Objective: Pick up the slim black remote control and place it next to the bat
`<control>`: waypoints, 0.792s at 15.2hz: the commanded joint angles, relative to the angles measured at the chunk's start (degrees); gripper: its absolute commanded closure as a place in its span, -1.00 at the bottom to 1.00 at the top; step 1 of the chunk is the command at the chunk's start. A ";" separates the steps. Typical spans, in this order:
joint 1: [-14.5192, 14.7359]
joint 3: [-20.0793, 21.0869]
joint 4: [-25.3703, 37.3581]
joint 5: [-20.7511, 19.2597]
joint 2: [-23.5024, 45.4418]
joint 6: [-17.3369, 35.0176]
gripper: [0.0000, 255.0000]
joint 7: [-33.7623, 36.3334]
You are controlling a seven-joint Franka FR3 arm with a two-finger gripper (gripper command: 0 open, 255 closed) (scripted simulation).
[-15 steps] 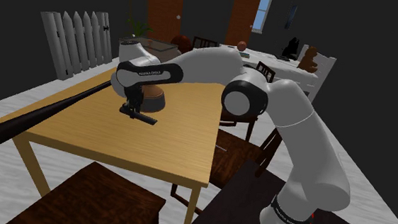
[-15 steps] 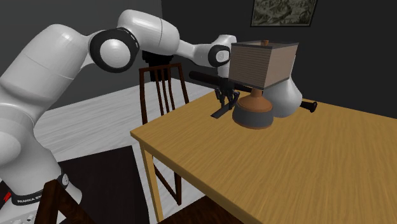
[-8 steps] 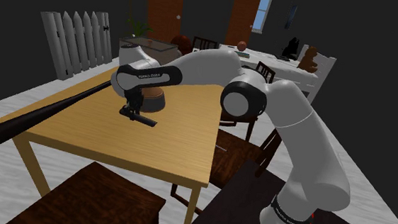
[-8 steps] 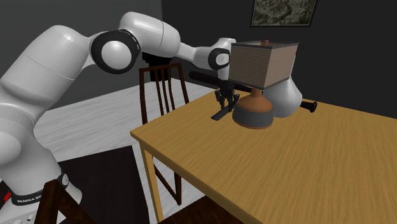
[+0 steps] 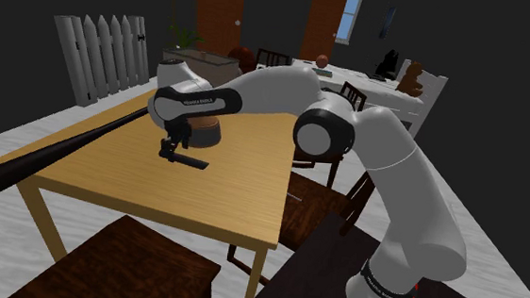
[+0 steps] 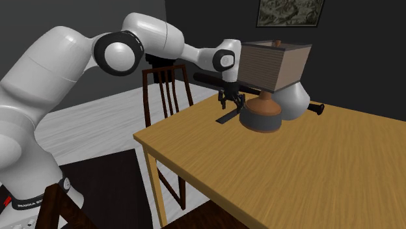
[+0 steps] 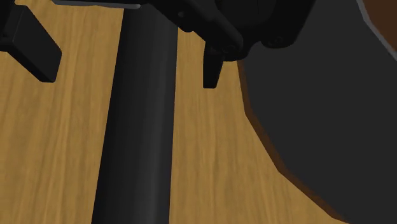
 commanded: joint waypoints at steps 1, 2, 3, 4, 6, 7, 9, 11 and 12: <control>-0.22 -0.26 0.63 -0.13 -0.76 -1.39 -1.00 -0.06; -0.16 -0.26 1.67 -0.13 -1.28 -2.95 -1.00 -0.07; -0.09 -0.26 2.87 -0.13 -1.69 -4.57 -1.00 -0.09; -0.05 -0.25 3.96 -0.13 -1.94 -5.91 -1.00 -0.10; -0.05 -0.25 3.93 -0.13 -1.96 -5.90 -1.00 -0.10; -0.05 -0.25 3.95 -0.13 -1.95 -5.91 -1.00 -0.10; -0.05 -0.25 3.96 -0.13 -1.94 -5.91 -1.00 -0.10; -0.05 -0.25 3.96 -0.13 -1.94 -5.91 -1.00 -0.10; -0.05 -0.25 3.96 -0.13 -1.94 -5.91 -1.00 -0.10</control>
